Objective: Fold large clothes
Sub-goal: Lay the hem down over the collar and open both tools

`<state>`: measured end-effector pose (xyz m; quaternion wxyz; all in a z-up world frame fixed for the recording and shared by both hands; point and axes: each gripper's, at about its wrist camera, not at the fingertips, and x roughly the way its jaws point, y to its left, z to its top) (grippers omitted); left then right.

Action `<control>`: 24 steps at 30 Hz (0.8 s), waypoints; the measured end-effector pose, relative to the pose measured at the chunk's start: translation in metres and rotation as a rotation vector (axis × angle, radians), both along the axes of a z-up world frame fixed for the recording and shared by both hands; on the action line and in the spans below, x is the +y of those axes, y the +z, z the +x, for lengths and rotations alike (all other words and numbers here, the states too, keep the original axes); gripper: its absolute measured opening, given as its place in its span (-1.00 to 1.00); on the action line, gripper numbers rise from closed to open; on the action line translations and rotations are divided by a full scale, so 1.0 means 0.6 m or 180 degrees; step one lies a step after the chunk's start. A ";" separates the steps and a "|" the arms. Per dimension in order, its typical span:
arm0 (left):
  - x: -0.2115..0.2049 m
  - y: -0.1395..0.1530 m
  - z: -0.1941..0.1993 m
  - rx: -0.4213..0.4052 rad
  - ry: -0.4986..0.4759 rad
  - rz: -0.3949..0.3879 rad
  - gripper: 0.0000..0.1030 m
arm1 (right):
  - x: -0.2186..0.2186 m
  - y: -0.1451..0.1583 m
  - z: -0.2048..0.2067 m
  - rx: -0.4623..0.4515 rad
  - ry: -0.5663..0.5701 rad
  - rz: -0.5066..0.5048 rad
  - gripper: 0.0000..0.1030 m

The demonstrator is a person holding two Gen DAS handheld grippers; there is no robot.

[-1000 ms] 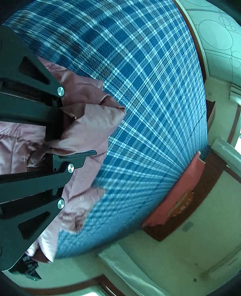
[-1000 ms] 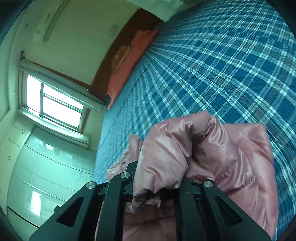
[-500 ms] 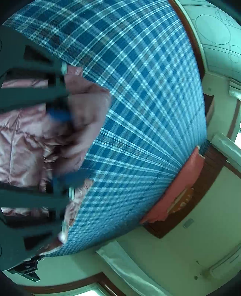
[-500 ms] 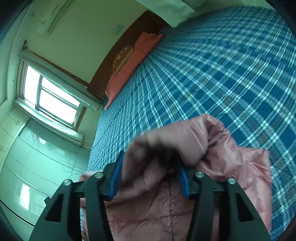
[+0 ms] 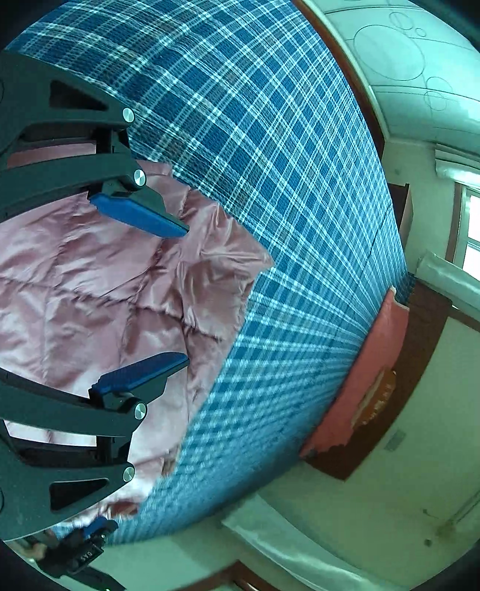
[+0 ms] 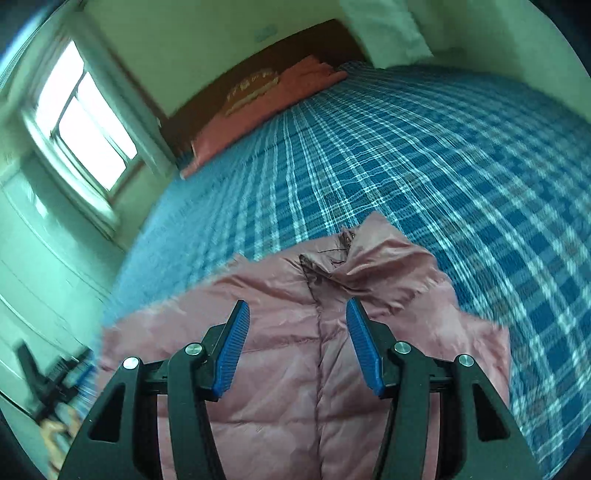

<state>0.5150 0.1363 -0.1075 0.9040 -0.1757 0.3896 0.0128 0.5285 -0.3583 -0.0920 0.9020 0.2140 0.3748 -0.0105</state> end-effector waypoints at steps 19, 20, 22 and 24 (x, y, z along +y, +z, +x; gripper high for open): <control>0.016 -0.059 0.070 0.0151 0.0164 0.0187 0.36 | 0.003 -0.045 0.089 0.0283 -0.0061 -0.0261 0.06; 0.020 -0.063 0.075 0.0189 0.0192 0.0237 0.36 | -0.005 -0.053 0.094 0.0375 -0.0099 -0.0278 0.06; 0.031 -0.085 0.090 0.0382 0.0233 0.0127 0.36 | -0.017 -0.074 0.104 0.0536 -0.0120 -0.0226 0.06; 0.037 -0.100 0.101 0.0457 0.0266 0.0047 0.41 | -0.021 -0.081 0.107 0.0553 -0.0121 -0.0187 0.07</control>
